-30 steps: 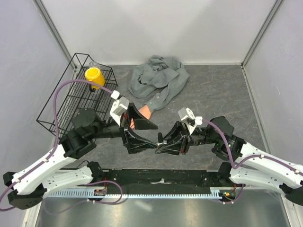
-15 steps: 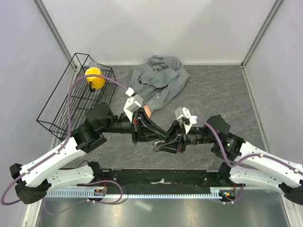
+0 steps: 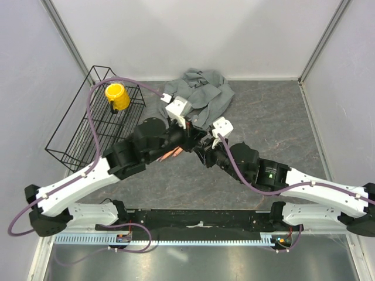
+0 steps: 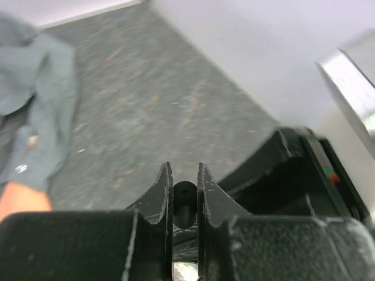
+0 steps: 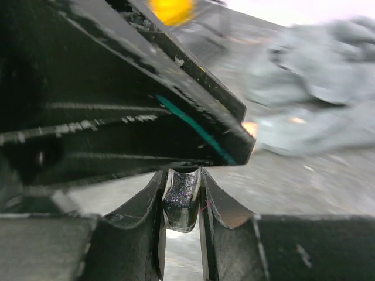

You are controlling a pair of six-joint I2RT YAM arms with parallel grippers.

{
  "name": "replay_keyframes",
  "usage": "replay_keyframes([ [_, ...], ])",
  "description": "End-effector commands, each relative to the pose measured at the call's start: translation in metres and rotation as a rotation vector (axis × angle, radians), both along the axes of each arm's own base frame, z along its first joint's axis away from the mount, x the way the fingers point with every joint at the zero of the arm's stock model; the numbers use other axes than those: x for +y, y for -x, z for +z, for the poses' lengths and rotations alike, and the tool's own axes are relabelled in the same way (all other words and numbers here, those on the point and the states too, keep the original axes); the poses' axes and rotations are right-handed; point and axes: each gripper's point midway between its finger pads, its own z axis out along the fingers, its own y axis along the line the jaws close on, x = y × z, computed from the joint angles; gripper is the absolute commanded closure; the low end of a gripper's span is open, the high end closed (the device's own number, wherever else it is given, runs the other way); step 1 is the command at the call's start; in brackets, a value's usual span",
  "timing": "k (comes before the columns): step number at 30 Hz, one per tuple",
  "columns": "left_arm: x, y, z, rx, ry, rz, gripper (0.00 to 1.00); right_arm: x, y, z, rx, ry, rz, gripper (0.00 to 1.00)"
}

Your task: Paint the nails

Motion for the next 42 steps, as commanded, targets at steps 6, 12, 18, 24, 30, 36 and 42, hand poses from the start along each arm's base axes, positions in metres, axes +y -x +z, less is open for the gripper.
replay_keyframes([
  [6,-0.01,-0.003,0.004,0.01,0.002,0.047,0.98,-0.005,-0.012,0.014,-0.088,-0.052,-0.067,1.0],
  [12,-0.009,0.025,0.025,0.0,0.107,-0.104,0.46,0.004,0.02,0.016,-0.12,-0.115,0.149,1.0],
  [18,0.008,0.064,0.046,-0.029,0.176,-0.292,0.11,0.007,0.058,0.021,-0.132,-0.137,0.393,1.0],
  [24,0.027,0.091,0.049,-0.038,0.229,-0.425,0.11,0.002,0.097,0.05,-0.121,-0.252,0.615,1.0],
  [30,0.025,0.113,0.055,-0.004,0.31,-0.601,0.23,0.0,0.131,0.064,-0.124,-0.307,0.808,1.0],
  [36,0.014,0.129,0.061,0.007,0.347,-0.759,0.36,0.0,0.13,0.067,-0.109,-0.32,0.807,1.0],
  [42,0.012,0.129,0.054,0.006,0.309,-0.777,0.67,0.002,0.111,0.066,-0.098,-0.307,0.705,1.0],
])
